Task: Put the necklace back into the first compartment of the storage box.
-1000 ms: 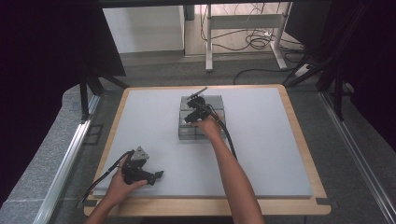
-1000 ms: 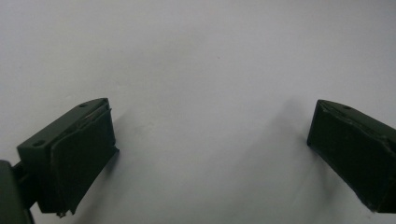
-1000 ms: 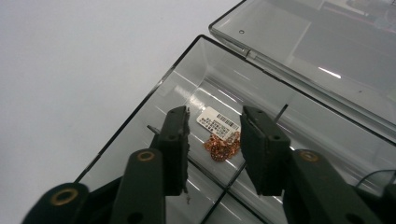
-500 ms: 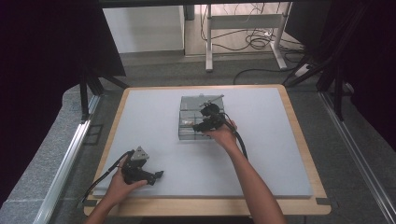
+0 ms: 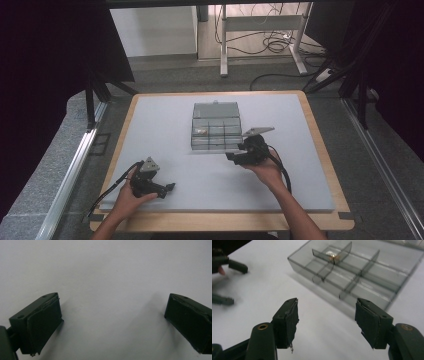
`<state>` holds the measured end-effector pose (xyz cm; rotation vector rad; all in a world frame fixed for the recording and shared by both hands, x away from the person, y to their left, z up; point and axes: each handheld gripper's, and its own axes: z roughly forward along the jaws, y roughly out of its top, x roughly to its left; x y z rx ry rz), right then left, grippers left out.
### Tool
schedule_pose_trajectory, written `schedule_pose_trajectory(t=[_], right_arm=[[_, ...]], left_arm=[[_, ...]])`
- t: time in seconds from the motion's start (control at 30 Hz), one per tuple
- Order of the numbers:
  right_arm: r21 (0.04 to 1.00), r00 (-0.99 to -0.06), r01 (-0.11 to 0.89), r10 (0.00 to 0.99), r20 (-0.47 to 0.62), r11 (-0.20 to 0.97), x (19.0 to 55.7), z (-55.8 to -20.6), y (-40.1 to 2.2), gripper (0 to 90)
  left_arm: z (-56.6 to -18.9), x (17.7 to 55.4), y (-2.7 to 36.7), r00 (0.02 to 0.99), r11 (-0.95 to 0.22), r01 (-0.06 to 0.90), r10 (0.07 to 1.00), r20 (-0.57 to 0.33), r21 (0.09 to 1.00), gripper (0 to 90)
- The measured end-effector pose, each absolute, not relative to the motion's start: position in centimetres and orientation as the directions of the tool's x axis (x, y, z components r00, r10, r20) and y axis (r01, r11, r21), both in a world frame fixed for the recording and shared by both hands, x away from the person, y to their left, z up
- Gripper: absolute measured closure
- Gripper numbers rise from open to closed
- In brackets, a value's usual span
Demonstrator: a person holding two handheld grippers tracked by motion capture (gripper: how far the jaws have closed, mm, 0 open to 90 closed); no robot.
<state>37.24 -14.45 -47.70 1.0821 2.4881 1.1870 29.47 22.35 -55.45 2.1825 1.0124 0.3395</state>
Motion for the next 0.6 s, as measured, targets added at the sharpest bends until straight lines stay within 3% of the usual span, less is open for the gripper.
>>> schedule_pose_trajectory(t=[0.13,0.3,0.6], right_arm=[[0.736,-0.707,0.52,0.702,0.086,0.433,35.8,-48.5,-16.5,33.7],[0.737,-0.681,0.549,0.722,0.122,0.394,34.6,-49.5,-19.4,33.4],[0.751,-0.68,0.54,0.724,0.122,0.381,34.9,-49.8,-19.7,29.7]], left_arm=[[-55.5,29.5,22.3,0.661,-0.452,0.566,0.749,-0.051,0.689,0.8],[-55.5,29.5,22.3,0.661,-0.452,0.566,0.749,-0.051,0.689,0.8],[-55.4,29.5,22.3,0.661,-0.452,0.566,0.749,-0.052,0.689,0.8]])
